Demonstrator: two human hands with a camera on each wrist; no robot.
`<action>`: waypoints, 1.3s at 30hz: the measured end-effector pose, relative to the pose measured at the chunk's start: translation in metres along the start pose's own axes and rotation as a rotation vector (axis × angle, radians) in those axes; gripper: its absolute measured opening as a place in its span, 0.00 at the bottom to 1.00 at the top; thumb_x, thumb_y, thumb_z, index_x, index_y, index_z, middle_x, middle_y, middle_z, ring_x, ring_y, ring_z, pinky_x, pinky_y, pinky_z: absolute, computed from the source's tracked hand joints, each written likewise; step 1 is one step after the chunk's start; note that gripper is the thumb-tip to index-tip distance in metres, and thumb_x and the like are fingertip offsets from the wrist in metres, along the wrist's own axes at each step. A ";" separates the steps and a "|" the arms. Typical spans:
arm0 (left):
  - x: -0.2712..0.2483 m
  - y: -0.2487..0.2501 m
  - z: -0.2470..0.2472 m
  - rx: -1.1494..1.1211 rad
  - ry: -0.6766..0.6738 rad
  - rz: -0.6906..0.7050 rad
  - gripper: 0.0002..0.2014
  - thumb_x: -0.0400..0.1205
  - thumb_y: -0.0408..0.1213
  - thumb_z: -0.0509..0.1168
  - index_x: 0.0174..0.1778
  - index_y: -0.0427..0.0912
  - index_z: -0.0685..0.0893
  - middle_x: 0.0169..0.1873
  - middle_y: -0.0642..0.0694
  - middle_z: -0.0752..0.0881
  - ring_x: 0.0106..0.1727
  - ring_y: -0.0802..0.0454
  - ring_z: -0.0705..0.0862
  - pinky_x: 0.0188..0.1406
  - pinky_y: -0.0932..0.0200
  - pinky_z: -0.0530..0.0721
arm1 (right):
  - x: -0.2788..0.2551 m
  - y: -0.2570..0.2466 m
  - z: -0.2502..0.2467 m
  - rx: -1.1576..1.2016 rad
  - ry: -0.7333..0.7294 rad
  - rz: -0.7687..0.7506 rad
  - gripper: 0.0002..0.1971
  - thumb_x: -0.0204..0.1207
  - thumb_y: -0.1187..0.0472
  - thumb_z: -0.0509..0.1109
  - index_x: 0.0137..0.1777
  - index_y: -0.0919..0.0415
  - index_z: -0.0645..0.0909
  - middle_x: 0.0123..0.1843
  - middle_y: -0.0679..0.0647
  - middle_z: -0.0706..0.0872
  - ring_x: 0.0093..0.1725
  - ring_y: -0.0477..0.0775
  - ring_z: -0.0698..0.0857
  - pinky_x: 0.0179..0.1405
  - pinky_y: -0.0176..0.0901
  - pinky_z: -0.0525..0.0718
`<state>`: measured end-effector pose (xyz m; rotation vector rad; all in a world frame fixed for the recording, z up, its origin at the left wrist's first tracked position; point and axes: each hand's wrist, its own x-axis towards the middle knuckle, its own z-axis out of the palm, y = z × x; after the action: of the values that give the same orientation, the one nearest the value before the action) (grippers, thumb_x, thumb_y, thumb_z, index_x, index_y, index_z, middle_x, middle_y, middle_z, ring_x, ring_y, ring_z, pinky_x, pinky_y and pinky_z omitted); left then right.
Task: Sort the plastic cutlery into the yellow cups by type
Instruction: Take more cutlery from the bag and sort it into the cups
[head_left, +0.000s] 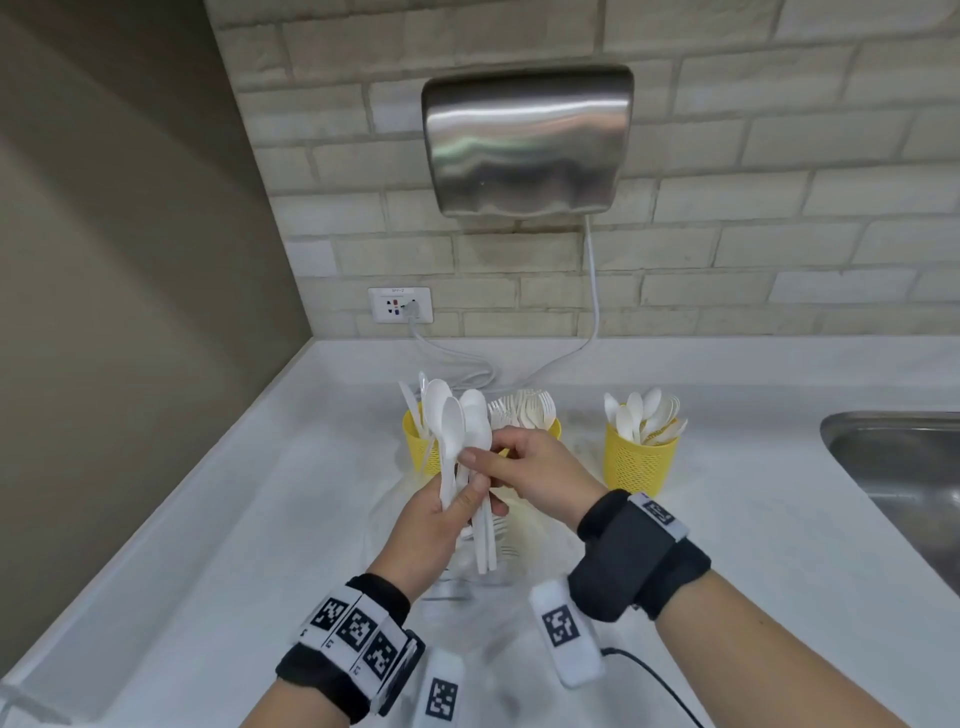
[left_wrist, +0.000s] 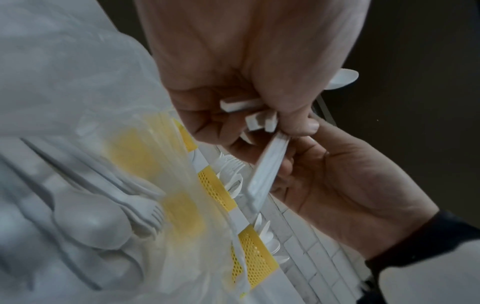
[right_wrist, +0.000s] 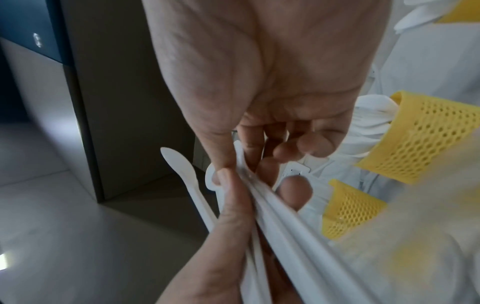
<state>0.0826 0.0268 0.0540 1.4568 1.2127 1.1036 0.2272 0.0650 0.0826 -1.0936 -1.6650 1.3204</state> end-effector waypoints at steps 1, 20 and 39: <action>0.000 0.000 0.001 -0.003 0.000 0.003 0.14 0.86 0.44 0.57 0.53 0.41 0.85 0.38 0.49 0.91 0.41 0.63 0.88 0.39 0.75 0.80 | -0.001 0.002 0.001 -0.009 -0.002 -0.005 0.18 0.80 0.52 0.69 0.47 0.71 0.81 0.34 0.57 0.83 0.26 0.53 0.78 0.31 0.34 0.77; 0.009 0.008 0.042 0.016 -0.176 -0.086 0.19 0.87 0.51 0.54 0.46 0.39 0.81 0.27 0.45 0.75 0.21 0.52 0.74 0.24 0.63 0.74 | -0.033 0.026 -0.015 0.323 0.156 0.123 0.35 0.80 0.31 0.44 0.62 0.52 0.85 0.50 0.55 0.88 0.50 0.56 0.81 0.66 0.57 0.75; 0.076 0.027 0.121 0.445 -0.438 0.101 0.17 0.86 0.49 0.51 0.56 0.46 0.81 0.45 0.50 0.86 0.49 0.48 0.84 0.49 0.53 0.80 | -0.030 0.042 -0.132 -0.245 0.382 0.095 0.33 0.75 0.31 0.56 0.44 0.65 0.78 0.48 0.61 0.81 0.42 0.56 0.82 0.49 0.51 0.82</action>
<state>0.2144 0.0872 0.0645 1.9902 1.1134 0.5425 0.3657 0.0886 0.0671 -1.4809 -1.5237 0.9047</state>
